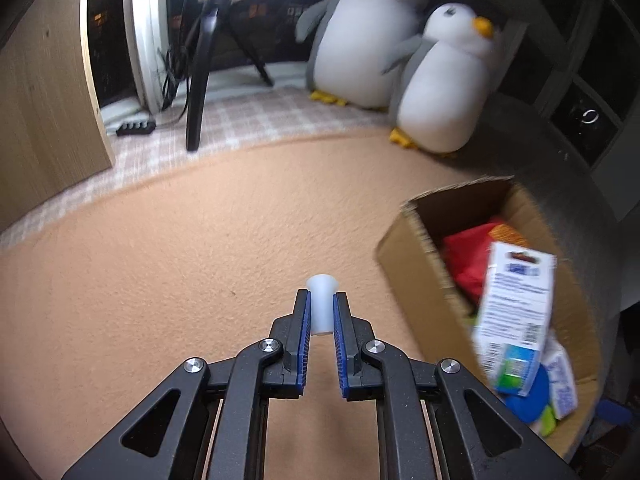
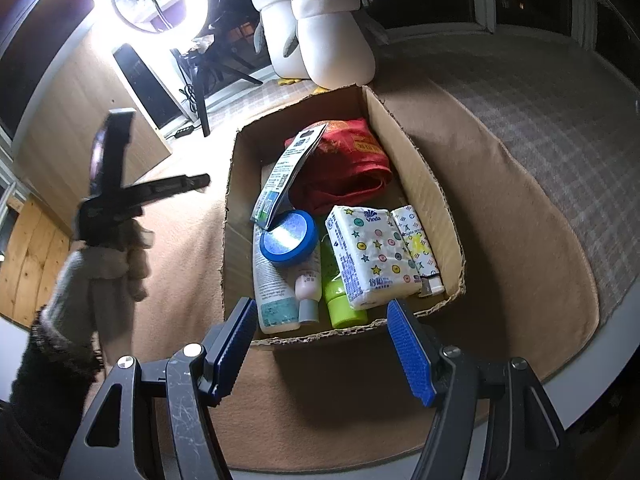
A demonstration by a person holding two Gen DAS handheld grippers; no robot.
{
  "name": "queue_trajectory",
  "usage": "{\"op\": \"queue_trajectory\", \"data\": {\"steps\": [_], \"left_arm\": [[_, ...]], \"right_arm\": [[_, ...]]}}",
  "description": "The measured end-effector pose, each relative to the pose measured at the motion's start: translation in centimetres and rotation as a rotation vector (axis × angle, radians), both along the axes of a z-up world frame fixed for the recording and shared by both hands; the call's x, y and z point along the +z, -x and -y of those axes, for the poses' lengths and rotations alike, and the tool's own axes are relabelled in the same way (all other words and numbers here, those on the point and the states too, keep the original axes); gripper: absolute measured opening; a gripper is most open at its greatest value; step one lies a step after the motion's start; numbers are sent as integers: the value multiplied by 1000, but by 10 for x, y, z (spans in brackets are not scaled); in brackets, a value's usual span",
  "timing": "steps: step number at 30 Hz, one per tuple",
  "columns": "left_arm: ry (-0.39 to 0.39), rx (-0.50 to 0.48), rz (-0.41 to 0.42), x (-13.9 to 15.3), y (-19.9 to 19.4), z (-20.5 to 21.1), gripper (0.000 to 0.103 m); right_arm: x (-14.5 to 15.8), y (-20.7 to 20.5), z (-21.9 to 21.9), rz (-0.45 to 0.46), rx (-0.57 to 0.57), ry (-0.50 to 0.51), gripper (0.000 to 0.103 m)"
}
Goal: Organize objects
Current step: 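Carry the white cylinder over the box and open the left tool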
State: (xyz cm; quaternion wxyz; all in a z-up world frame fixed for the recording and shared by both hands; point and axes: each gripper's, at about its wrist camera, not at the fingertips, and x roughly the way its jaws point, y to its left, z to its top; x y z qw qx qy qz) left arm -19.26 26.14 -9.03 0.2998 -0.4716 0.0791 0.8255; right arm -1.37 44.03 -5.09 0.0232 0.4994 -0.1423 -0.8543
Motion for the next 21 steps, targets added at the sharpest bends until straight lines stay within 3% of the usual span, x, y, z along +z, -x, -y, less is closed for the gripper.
{"op": "queue_trajectory", "data": {"steps": [8,21], "left_arm": [[-89,-104,-49,46,-42,-14,12],[-133,-273,-10,59,-102,-77,12]], "right_arm": [[8,-1,8,-27,10,-55,64],[17,-9,14,-53,6,-160,64]]}}
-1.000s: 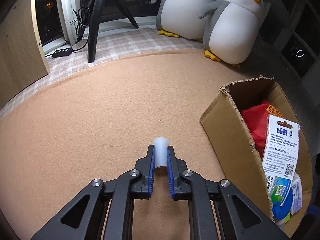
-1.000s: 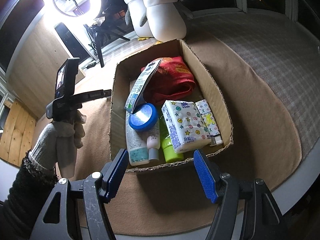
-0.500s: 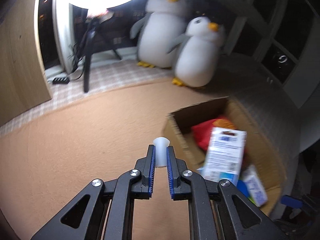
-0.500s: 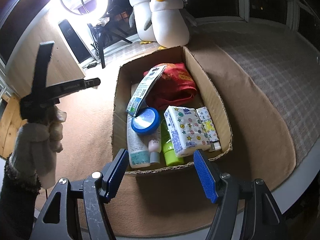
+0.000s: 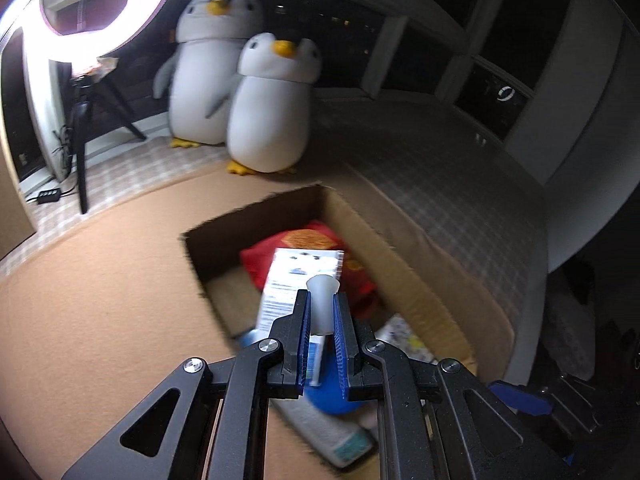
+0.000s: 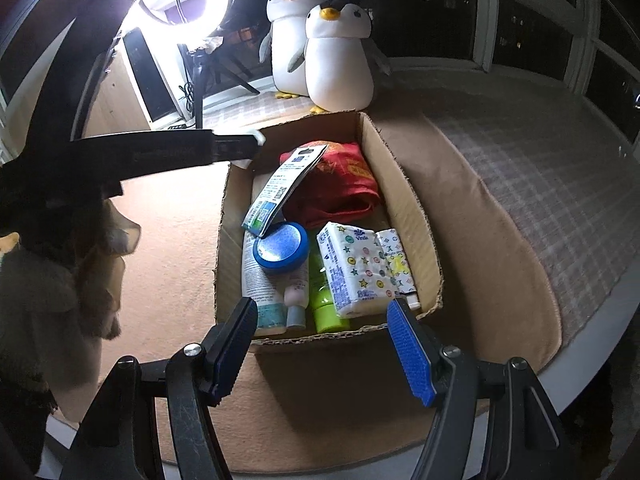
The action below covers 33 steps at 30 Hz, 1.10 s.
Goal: Organize objects
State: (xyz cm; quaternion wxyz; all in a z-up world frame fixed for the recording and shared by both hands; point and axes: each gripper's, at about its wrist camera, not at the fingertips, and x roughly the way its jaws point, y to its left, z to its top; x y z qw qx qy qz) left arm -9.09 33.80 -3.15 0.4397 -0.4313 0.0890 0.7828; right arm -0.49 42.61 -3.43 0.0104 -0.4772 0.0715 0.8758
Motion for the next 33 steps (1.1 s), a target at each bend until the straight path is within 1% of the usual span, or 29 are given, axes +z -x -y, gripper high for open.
{"op": "queue_trajectory", "data": {"steps": [4,7,8,13,14,16,17,18,22,24,26,28,30,33], "left_arm": [[6,-27,-3,-1,-9,-11,12],[8,-40,-3,-1,-13,-16,16],[8,-41,-2,-1,-14,-17,20],[-7,-50,3,1,-15,-18,22],[-9,-51,4,1,-15,-18,24],[-12,-51,9,2,-15,-17,38],[-18,-49,13,2,-14,-16,51],[-24,-47,13,3,-14,-14,58],[-33,-37,11,6,-12,-9,59],[-35,-26,15,8,-10,-5,63],[-37,-15,12,9,-7,0,64],[-38,-1,11,11,-5,5,67],[-38,15,8,13,-3,12,74],[-34,39,-1,16,0,25,79]], "right_arm": [[2,-2,-1,-4,-1,-3,64],[2,-3,0,-2,-1,-3,64],[2,-3,0,-2,-1,-2,64],[2,-4,-1,1,-4,2,64],[2,-4,-1,2,-4,3,64],[2,-5,-1,1,-3,4,64],[2,-5,-1,2,-2,5,64],[2,-5,0,2,-2,6,64],[3,-5,3,3,3,9,64],[4,-5,4,3,5,9,64],[4,-5,5,3,5,9,64],[4,-5,7,4,6,8,64],[4,-5,10,7,9,9,64],[5,-4,17,8,17,7,64]]}}
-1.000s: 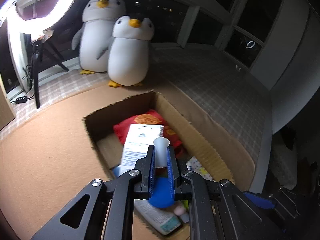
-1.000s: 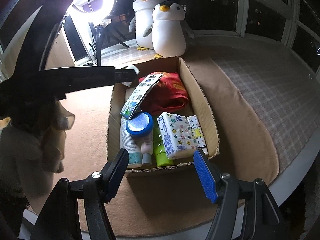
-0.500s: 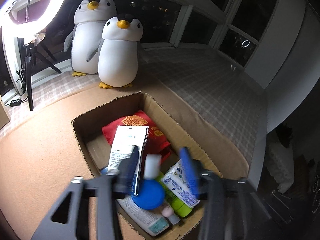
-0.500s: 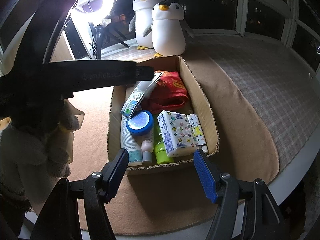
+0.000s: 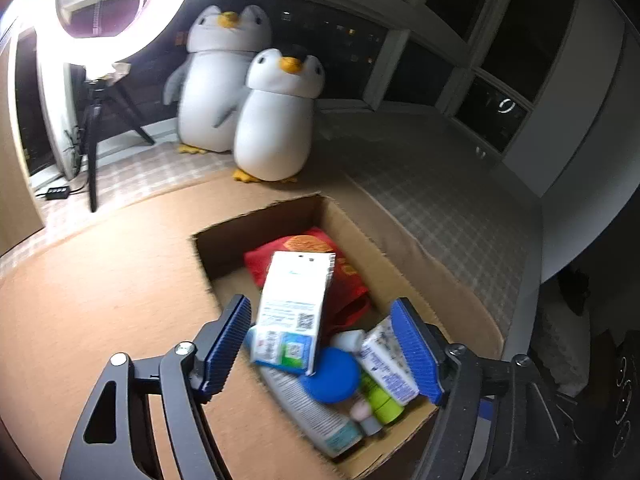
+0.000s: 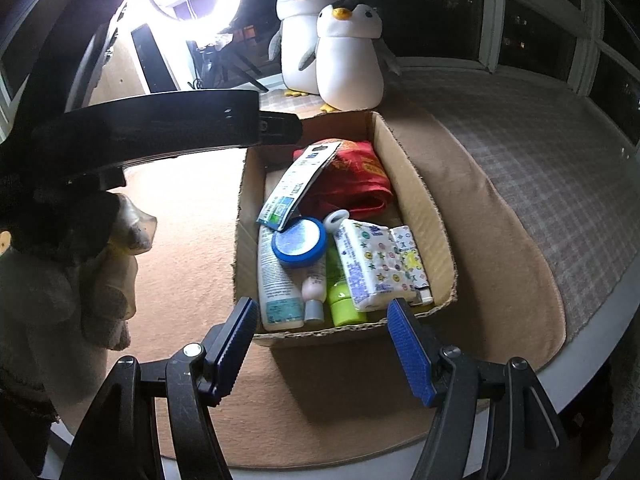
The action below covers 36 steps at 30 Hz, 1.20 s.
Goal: Organize objects
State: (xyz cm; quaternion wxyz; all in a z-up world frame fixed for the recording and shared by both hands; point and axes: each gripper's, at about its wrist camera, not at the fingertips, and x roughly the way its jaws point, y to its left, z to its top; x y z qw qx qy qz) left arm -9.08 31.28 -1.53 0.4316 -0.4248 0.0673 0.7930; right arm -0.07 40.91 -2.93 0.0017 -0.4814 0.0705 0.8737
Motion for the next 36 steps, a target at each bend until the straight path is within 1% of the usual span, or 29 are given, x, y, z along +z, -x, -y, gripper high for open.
{"op": "queue_trajectory", "data": {"steps": [7,9,17,20,24,32,36], "left_arm": [[11,84,-14,10,9,47,86],[16,116,-18,12,11,66,88],[49,237,-54,22,9,139,92],[57,283,-50,22,8,167,94],[80,334,-40,19,5,202,94],[130,429,2,0,-6,271,94],[151,467,25,-10,-11,295,94]], "right_arm": [[3,2,24,-4,34,-2,65],[4,3,32,-7,44,1,67],[10,9,68,-26,91,-1,72],[13,13,84,-34,115,-5,73],[17,17,108,-48,144,-15,78],[25,22,147,-89,193,-45,79],[24,24,161,-91,206,-51,80]]}}
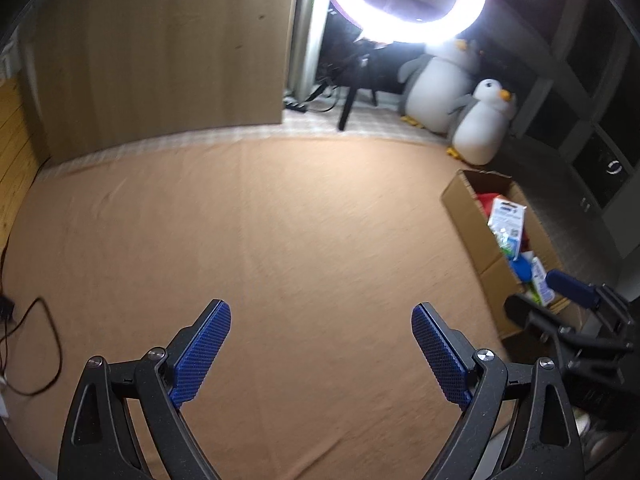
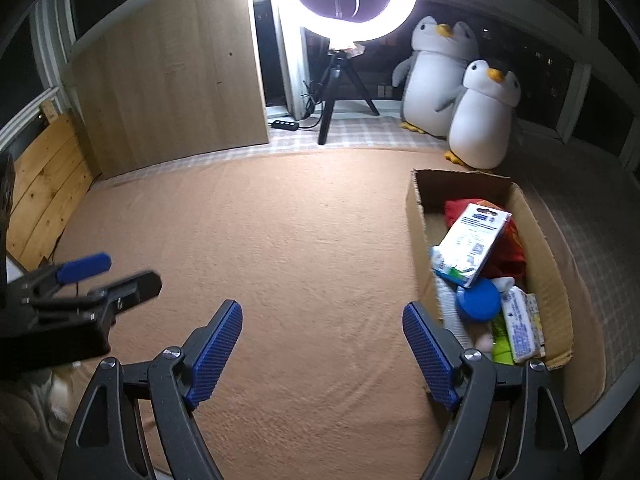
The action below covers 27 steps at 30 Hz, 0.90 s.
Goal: Organize objects
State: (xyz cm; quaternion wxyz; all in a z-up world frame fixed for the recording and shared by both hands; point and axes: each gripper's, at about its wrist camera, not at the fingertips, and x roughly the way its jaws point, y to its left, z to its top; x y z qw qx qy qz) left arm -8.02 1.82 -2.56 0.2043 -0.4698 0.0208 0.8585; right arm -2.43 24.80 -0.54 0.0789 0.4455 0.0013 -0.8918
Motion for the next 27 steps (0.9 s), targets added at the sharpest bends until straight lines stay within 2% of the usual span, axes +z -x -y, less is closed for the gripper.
{"op": "queue_trajectory", "data": {"steps": [4,12,27], "left_arm": [[34,47,1,-8,-5,20,94],[27,100,48,-20,-4,51,94],[36,118,34,-16,11,63,94]], "right_arm": [[-3,1,11,4,7,-3,80],[-8,5,31,7,26,-2,80],[-11,10,50,14,52,-18,80]]}}
